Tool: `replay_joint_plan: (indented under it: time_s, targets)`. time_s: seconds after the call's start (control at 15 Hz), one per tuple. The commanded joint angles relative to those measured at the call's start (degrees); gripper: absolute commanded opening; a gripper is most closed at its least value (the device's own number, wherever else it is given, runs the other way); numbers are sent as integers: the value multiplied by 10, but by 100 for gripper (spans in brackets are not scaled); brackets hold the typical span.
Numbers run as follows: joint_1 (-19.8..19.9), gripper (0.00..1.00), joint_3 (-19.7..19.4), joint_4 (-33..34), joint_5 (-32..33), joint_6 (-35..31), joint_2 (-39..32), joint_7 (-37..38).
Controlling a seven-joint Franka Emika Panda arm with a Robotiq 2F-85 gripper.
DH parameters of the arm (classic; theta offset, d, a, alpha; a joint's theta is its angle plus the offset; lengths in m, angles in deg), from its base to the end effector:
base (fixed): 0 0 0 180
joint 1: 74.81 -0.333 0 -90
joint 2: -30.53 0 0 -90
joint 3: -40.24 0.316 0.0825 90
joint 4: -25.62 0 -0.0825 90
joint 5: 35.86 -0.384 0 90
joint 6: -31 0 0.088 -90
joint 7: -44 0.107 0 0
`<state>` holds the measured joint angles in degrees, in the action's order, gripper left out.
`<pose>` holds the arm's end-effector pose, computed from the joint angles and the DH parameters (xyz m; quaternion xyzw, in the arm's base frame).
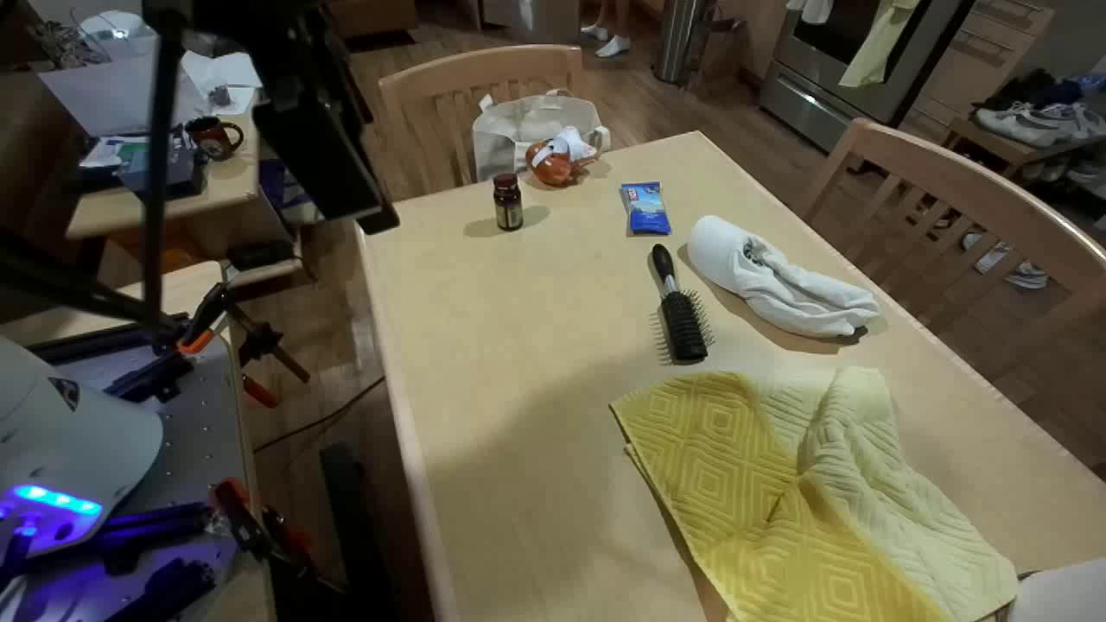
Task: Move the toy from left to right.
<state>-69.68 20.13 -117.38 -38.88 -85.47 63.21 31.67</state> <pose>0.3525 -0.1705 0.4777 -0.9873 0.1003 -0.0714 0.1004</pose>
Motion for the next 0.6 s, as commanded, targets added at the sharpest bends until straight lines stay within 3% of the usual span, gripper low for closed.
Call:
replay_joint_plan:
  time_s: [0.0,0.13,0.53]
  targets:
    - [18,100,16,1,-11,2,-4,-9]
    - [18,100,16,1,-11,2,-4,-9]
    - [-4,100,83,60,53,-89,-72,-12]
